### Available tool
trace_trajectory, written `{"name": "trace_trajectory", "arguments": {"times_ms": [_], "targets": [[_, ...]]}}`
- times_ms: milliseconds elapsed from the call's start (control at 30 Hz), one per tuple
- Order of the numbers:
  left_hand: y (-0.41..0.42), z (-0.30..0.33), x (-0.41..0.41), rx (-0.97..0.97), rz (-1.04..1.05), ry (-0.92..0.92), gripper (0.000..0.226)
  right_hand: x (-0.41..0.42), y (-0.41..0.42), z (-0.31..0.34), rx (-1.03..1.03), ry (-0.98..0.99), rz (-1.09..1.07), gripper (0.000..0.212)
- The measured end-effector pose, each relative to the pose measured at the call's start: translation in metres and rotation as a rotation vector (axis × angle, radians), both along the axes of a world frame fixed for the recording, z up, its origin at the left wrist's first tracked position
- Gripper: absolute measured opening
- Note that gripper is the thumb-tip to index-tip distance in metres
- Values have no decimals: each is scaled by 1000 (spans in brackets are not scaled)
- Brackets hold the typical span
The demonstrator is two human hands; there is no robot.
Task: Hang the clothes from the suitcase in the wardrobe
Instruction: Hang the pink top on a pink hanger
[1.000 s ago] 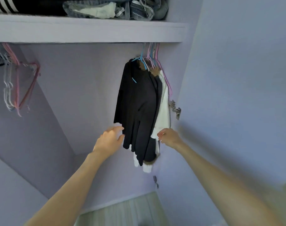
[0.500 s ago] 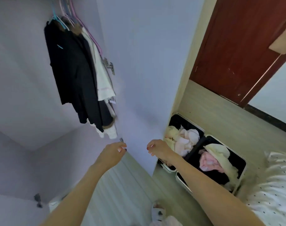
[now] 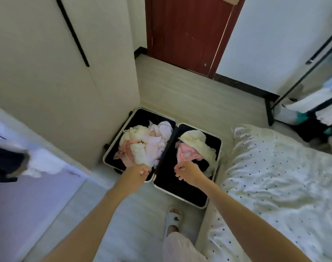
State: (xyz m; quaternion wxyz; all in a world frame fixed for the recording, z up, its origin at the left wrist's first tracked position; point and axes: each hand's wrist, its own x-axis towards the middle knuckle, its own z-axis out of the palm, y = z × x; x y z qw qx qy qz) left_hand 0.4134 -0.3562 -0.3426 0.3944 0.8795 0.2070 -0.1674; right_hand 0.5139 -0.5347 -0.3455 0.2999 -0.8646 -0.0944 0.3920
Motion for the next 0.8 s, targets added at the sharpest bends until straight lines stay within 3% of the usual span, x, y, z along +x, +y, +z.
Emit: {"name": "trace_trajectory", "arguments": {"times_ms": [300,433,800], "targets": [[-26,-131,133,-2,-16,87,29,131,-52,-123,-137,65,-25,24],[-20,-220,166,85,-121,128,28,160,-55,-216,-156,100,-107,27],[-10,-467,205,83,-180,144,36,225,-26,-500,-269,93,-126,33]]}}
